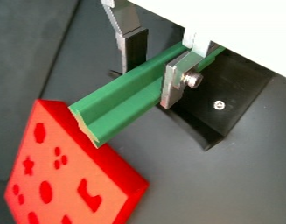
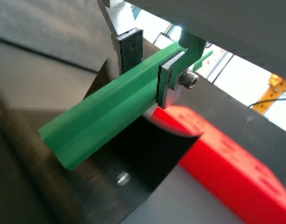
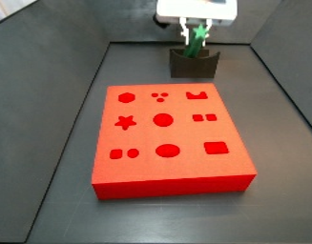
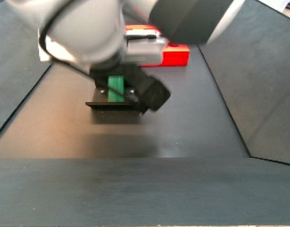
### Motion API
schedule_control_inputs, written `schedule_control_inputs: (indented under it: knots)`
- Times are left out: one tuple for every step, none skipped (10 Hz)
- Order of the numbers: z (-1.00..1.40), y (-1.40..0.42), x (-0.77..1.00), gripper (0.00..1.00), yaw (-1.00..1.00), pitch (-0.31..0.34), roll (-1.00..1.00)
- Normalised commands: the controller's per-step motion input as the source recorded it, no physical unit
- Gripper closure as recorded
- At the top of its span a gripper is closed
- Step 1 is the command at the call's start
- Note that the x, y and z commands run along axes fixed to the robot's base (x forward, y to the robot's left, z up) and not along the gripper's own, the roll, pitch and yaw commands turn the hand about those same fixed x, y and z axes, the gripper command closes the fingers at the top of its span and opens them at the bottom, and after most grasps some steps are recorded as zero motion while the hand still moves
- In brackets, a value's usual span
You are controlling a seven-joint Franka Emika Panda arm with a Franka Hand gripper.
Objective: Pick up the star object. Move up. Place the star object on the fixture. Regrasp the star object. Move to above the board. Insert the star object.
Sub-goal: Place the star object on the fixture.
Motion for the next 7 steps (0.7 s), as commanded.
schedule_control_inputs:
  knots:
    - [-0.6,0.09,0.12,1.0,-0.14,-0.054,-0.15]
    - [-0.52,0.12,0.09,1.0,-0.12,-0.078,-0.11]
    - [-0.53,0.12,0.07,1.0,-0.1,-0.08,-0.11]
    - [-0.53,0.11,0.07,1.0,-0.09,-0.079,-0.11]
    - [-0.53,0.11,0.06,1.0,-0.06,-0.076,-0.11]
    - [-0.53,0.11,0.06,1.0,-0.05,-0.076,-0.11]
    - [0.0,0.0,0.0,0.0,0.0,0.0,0.0]
